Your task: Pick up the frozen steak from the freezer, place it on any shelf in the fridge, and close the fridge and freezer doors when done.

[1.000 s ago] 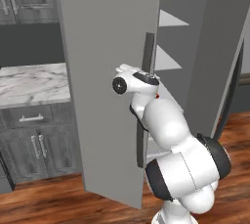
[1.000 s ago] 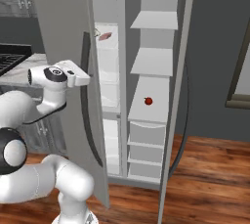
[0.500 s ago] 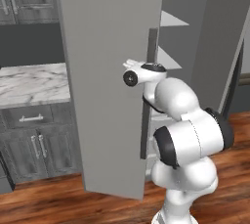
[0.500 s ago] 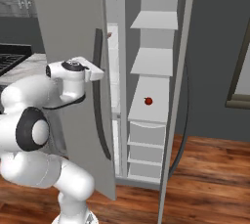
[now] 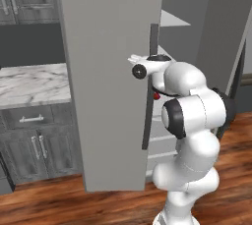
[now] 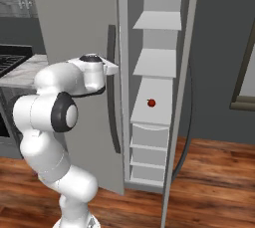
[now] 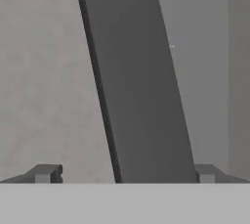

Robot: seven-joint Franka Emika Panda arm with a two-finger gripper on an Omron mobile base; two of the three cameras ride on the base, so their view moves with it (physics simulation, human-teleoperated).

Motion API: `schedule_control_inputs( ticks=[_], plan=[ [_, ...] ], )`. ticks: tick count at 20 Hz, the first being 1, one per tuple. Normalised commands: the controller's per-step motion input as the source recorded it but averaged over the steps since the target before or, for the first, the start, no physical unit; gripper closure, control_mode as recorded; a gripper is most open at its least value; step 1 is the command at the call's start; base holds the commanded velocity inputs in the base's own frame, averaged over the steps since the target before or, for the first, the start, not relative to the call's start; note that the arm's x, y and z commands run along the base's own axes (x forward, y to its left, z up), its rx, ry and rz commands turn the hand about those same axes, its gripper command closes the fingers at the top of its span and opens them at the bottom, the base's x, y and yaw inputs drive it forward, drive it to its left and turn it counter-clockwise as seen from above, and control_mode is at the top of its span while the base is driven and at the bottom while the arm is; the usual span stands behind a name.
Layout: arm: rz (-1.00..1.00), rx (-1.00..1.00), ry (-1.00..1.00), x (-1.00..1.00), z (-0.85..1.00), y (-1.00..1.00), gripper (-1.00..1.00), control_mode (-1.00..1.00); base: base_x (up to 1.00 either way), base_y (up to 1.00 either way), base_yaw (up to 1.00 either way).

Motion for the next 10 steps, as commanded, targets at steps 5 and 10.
schedule_control_inputs(
  ticks=[5, 10],
  plan=[
    [0.01, 0.00, 0.05, 0.73, 0.00, -0.17, -1.00, -1.00, 0.00, 0.00, 0.00],
    [0.03, 0.00, 0.06, 0.64, 0.00, -0.21, -1.00, -1.00, 0.00, 0.00, 0.00]
  ],
)
